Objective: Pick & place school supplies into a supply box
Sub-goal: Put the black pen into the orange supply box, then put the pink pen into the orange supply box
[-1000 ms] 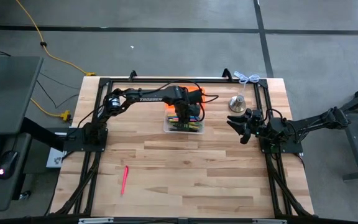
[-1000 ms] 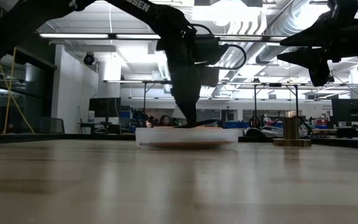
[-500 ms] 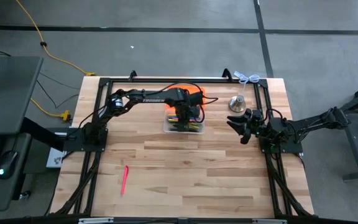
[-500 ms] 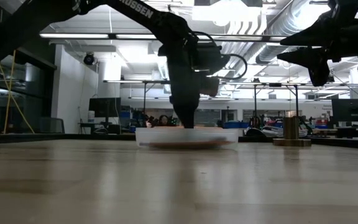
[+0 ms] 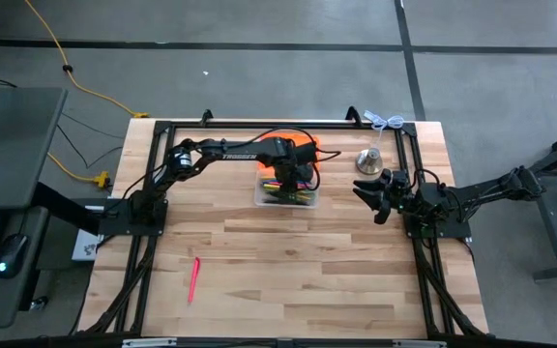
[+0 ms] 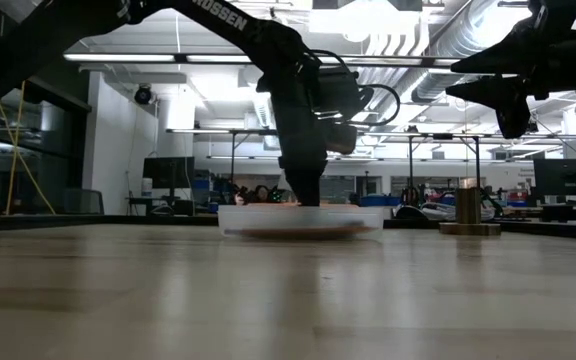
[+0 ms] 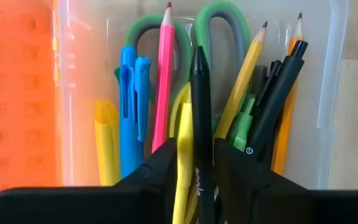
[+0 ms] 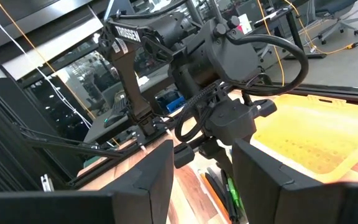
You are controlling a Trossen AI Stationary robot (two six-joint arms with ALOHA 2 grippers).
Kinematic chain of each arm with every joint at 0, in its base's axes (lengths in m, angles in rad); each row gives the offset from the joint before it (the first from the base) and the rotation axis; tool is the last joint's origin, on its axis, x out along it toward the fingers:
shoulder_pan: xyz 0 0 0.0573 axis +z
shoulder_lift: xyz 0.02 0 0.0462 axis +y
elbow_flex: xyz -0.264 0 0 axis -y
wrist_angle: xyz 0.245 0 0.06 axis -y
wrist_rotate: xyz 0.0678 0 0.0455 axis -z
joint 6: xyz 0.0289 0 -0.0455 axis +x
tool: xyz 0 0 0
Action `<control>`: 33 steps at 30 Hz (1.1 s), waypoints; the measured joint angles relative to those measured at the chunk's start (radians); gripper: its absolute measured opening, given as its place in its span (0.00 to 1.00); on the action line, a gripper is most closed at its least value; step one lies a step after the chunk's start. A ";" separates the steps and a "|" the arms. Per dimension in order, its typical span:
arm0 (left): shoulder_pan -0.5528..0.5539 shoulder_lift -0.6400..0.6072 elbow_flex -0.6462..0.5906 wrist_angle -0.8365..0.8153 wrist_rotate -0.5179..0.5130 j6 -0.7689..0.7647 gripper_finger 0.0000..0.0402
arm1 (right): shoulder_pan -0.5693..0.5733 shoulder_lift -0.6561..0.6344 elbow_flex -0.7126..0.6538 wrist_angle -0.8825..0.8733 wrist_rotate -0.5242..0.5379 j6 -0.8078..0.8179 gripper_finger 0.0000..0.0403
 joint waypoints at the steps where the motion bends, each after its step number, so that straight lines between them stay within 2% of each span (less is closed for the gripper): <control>1: 0.000 0.000 0.000 0.000 0.000 0.000 0.33 | 0.000 0.000 0.000 0.000 0.000 0.000 0.35; 12: 0.000 -0.005 -0.001 -0.013 -0.001 0.000 0.47 | 0.000 0.000 0.000 0.000 0.000 0.000 0.35; 17: 0.000 -0.019 0.032 -0.070 -0.052 0.001 0.50 | 0.000 0.000 0.000 0.000 0.000 0.000 0.35; 20: 0.000 -0.025 0.076 -0.077 -0.066 0.003 0.50 | 0.000 0.000 0.000 0.000 0.000 0.000 0.35; 27: 0.001 -0.024 0.255 -0.228 -0.069 0.002 0.49 | 0.000 0.000 0.000 0.000 -0.001 0.000 0.35; 33: 0.000 -0.024 0.449 -0.423 -0.130 -0.112 0.49 | 0.000 0.000 0.000 0.000 -0.001 0.000 0.35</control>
